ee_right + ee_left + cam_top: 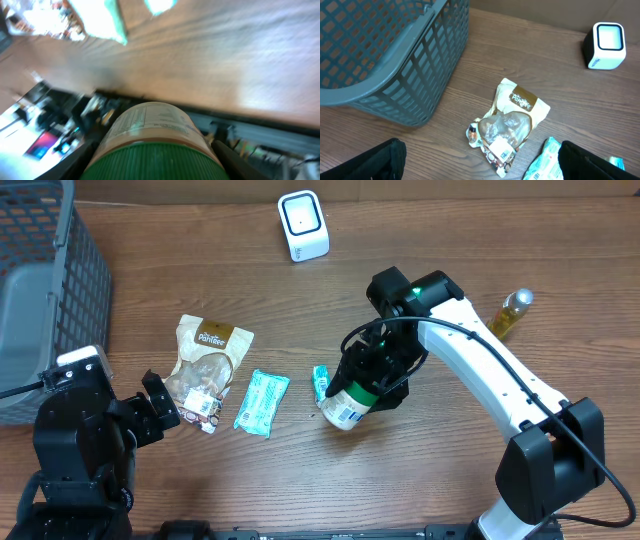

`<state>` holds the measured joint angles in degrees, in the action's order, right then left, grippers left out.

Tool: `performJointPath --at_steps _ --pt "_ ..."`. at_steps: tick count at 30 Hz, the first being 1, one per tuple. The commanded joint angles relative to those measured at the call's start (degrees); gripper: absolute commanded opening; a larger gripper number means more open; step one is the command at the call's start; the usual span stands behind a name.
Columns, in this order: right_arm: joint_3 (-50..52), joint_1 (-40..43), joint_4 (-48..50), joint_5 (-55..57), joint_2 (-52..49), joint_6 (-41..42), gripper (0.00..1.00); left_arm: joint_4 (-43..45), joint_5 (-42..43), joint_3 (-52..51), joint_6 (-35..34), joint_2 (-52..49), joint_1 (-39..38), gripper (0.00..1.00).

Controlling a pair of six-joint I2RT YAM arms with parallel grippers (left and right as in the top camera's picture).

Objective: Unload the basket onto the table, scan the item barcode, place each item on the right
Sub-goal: 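Lift the green-capped jar up with the right gripper, then carry the jar to the white scanner and hold it there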

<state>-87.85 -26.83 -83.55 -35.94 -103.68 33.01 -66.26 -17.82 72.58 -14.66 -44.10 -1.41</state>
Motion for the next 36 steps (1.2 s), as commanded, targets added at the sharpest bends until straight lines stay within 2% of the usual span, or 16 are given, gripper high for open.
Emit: performJointPath --at_steps 1,3,6,7,9,10,13,15,18,21,23,25,28,32,36 --pt "-1.38 -0.11 1.55 7.80 0.59 0.13 0.43 0.04 -0.61 0.31 -0.15 0.24 0.31 1.00" --pt "-1.38 -0.11 2.67 10.97 0.59 0.11 0.39 0.04 -0.61 0.31 -0.15 0.22 0.31 1.00" --pt "-1.38 -0.09 3.89 14.82 0.59 0.11 0.40 0.04 -0.61 0.31 -0.15 0.22 0.31 1.00" --pt "-1.38 -0.09 4.63 15.87 0.59 0.11 0.42 0.04 -0.61 0.31 -0.15 0.22 0.31 0.99" --pt "-1.38 -0.09 6.75 18.91 0.59 0.11 0.53 0.04 -0.61 0.31 -0.15 0.22 0.31 0.99" --pt "-1.38 -0.09 8.02 20.94 0.59 0.11 0.53 0.04 -0.61 0.31 -0.13 0.22 0.31 1.00" --pt "-1.38 -0.09 13.42 28.13 0.59 -0.09 0.30 0.04 -0.61 0.31 -0.15 0.22 0.31 1.00" --pt "-1.38 -0.09 15.06 29.97 0.59 -0.11 0.36 0.04 -0.61 0.31 -0.13 0.22 0.31 0.99" --pt "-1.38 -0.09 20.31 29.90 0.59 -3.08 0.37 0.04 -0.61 0.31 -0.15 0.22 0.31 1.00" --pt "-1.38 -0.09 23.76 29.90 0.59 -9.88 0.37 0.04 -0.61 0.31 -0.15 0.22 0.31 1.00" --pt "-1.60 0.04 26.86 29.94 0.59 -14.14 0.33 0.04 -0.61 0.31 -0.15 0.22 0.31 0.99" --pt "-2.62 0.57 28.83 29.90 0.59 -15.13 0.32 0.04 -0.61 0.31 -0.15 0.22 0.31 1.00" --pt "-7.65 0.92 26.47 29.88 0.59 -16.04 0.24 0.04 -0.61 0.31 -0.13 0.22 0.31 1.00" --pt "-20.39 0.92 18.40 29.90 0.59 -18.32 0.22 0.04 -0.61 0.31 -0.15 0.22 0.31 0.99" --pt "-28.92 0.90 15.93 29.92 0.59 -20.37 0.21 0.04 -0.61 0.31 -0.15 0.22 0.31 1.00"
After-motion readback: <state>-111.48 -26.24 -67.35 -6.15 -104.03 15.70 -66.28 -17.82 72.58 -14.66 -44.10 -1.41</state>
